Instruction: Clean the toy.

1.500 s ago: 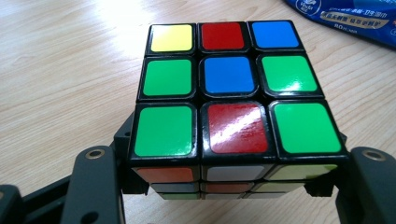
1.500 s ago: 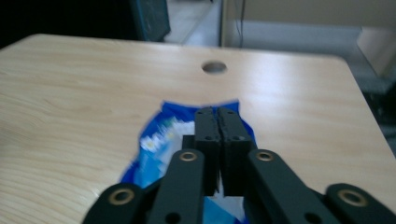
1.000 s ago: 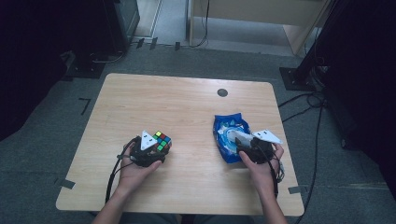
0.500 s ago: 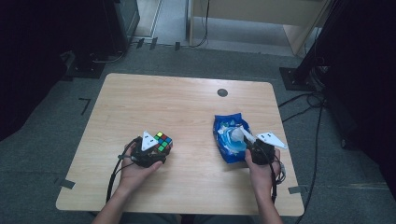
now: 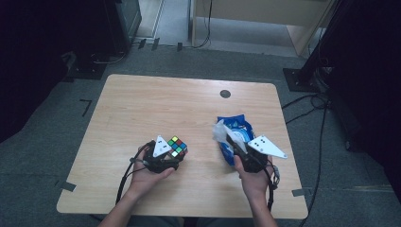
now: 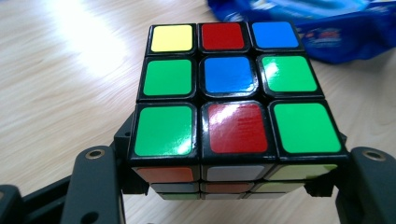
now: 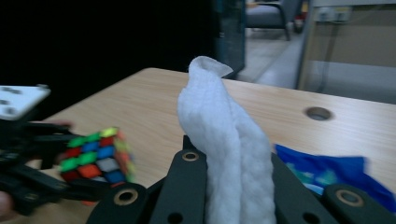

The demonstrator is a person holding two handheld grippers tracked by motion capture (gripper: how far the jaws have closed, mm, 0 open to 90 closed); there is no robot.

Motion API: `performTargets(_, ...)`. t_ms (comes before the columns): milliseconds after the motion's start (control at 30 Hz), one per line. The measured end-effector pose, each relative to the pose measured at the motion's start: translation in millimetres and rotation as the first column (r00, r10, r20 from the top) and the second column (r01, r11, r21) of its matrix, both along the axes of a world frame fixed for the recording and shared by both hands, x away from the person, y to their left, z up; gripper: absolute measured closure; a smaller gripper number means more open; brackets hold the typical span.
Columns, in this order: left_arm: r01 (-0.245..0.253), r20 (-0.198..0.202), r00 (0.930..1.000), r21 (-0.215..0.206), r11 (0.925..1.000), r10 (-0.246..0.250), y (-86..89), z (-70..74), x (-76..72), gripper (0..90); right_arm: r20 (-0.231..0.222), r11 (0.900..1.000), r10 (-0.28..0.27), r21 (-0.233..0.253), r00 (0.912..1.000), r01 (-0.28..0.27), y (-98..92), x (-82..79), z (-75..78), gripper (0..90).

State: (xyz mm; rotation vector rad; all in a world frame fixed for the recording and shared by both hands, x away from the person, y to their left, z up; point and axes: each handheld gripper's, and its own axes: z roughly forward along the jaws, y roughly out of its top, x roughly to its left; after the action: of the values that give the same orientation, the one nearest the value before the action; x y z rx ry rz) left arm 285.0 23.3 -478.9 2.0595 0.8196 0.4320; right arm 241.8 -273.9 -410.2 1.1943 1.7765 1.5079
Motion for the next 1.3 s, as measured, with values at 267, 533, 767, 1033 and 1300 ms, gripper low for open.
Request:
performTargets(267,0.069,0.009,0.9976,-0.018,0.9974,-0.069,-16.4,5.2,-10.3,33.9,-0.044,0.975,0.212,0.073,0.9763,-0.209,59.6,-3.5,-6.8,89.8)
performTargets(533,0.099,0.01,0.995,-0.023,0.9948,-0.099,-21.8,6.9,-15.6,34.0,-0.185,0.944,0.328,0.088,0.9263,-0.317,88.1,6.5,-29.8,68.7)
performTargets(767,0.073,0.008,0.9973,-0.024,0.997,-0.073,-15.9,6.3,-12.2,33.9,-0.147,0.94,0.337,0.11,0.9301,-0.323,77.2,4.1,-21.7,44.1)
performTargets(1033,0.098,0.024,0.9949,-0.023,0.9949,-0.098,-20.8,6.8,-15.1,33.9,-0.134,0.959,0.28,0.089,0.9506,-0.27,69.6,5.4,-19.6,58.5)
performTargets(1300,0.129,0.036,0.9911,-0.02,0.9914,-0.128,-25.3,8.9,-19.9,33.9,-0.083,0.962,0.26,-0.068,0.9621,-0.266,84.9,-2.7,-29.7,86.4)
